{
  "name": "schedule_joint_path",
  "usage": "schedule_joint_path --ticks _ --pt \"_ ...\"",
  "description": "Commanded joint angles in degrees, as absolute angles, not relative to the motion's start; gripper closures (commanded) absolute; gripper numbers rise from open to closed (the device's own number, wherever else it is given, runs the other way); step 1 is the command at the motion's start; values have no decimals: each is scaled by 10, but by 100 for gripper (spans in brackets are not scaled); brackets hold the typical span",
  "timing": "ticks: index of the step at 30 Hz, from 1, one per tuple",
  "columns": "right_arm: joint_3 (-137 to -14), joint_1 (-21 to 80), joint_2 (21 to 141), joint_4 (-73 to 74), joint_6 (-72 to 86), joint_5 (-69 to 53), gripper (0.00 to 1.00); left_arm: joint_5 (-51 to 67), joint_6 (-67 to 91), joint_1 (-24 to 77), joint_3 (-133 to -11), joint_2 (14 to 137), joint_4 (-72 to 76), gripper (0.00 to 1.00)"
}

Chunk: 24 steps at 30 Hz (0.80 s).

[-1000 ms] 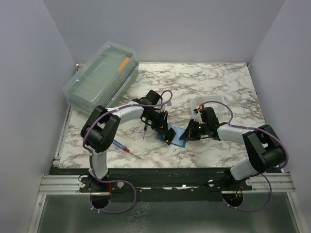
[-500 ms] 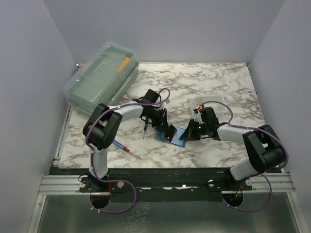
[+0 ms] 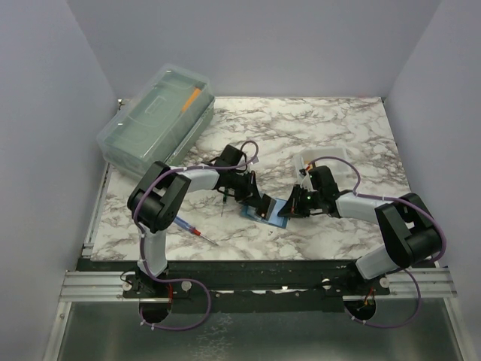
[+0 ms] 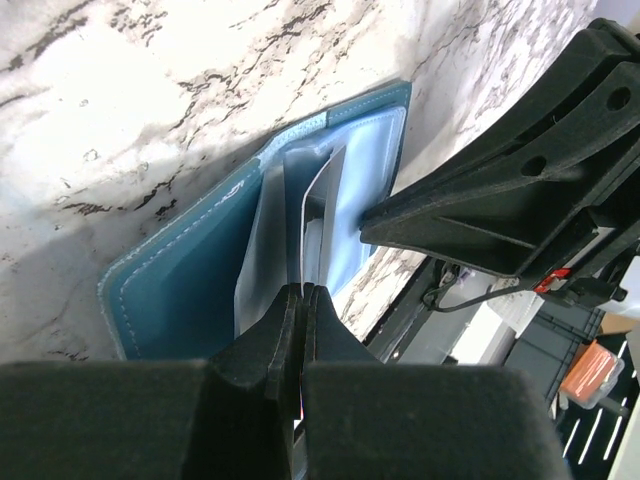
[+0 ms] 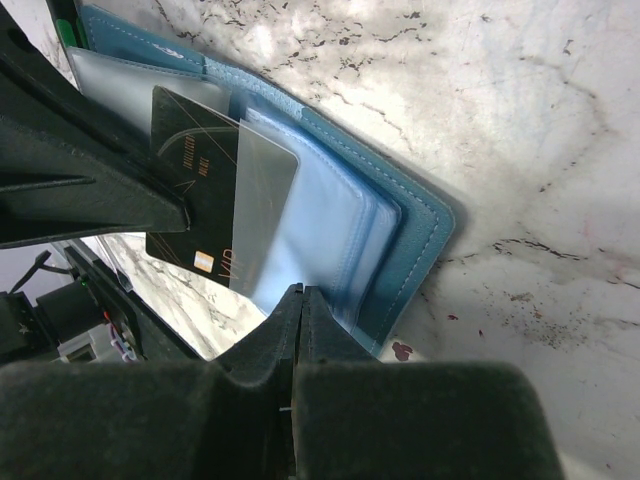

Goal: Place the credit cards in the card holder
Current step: Insert the credit card into the card holder.

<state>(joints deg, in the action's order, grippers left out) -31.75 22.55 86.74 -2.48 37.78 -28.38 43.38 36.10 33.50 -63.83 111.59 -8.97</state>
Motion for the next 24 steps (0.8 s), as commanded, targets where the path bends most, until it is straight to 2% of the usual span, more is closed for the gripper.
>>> schedule_joint_path --ticks 1,13,19,24 --pt "-297 226 885 5 358 -250 100 415 387 336 -606 1090 -38 100" --pt "-306 226 861 27 382 -235 99 396 432 336 -546 1072 43 100" --pt "-330 225 800 114 385 -189 81 393 431 336 -542 1077 47 100" --pt "-330 226 788 136 376 -175 72 394 434 337 -542 1081 52 100"
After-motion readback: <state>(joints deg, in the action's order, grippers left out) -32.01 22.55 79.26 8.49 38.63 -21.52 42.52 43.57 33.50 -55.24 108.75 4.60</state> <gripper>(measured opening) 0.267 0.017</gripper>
